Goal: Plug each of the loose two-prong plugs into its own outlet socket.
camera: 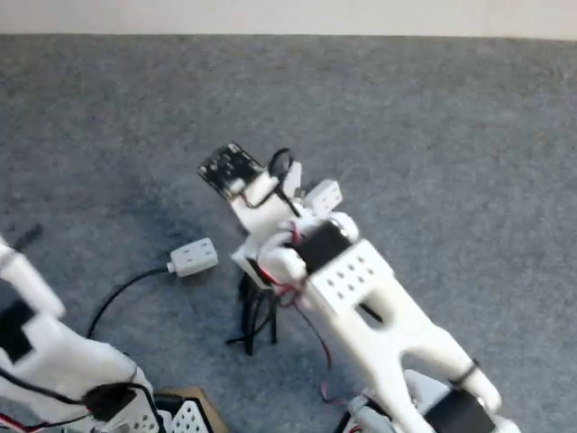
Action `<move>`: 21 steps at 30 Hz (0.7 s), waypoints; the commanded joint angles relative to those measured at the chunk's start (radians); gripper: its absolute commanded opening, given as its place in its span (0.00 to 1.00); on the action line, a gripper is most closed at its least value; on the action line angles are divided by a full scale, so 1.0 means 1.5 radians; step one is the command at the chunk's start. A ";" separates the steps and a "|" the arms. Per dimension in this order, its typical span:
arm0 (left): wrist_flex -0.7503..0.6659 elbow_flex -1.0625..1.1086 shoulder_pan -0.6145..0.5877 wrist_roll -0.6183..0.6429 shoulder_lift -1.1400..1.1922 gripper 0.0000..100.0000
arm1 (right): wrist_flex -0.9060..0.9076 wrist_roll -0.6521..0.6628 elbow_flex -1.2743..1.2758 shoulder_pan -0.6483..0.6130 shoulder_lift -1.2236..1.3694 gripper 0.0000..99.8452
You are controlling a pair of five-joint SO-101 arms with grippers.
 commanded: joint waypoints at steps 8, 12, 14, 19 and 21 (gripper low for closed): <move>0.001 -0.258 -0.141 -0.019 0.266 0.41 | 0.052 0.001 -0.383 -0.001 0.295 0.00; 0.001 -0.302 -0.149 -0.045 0.321 0.41 | 0.113 0.030 -0.562 -0.003 0.419 0.00; 0.001 -0.328 -0.150 -0.045 0.344 0.41 | 0.150 0.149 -0.644 -0.004 0.469 0.00; 0.001 -0.374 -0.150 -0.046 0.393 0.41 | 0.259 0.391 -0.794 -0.035 0.569 0.01; 0.001 -0.393 -0.151 -0.046 0.409 0.41 | 0.287 0.440 -0.828 -0.052 0.593 0.01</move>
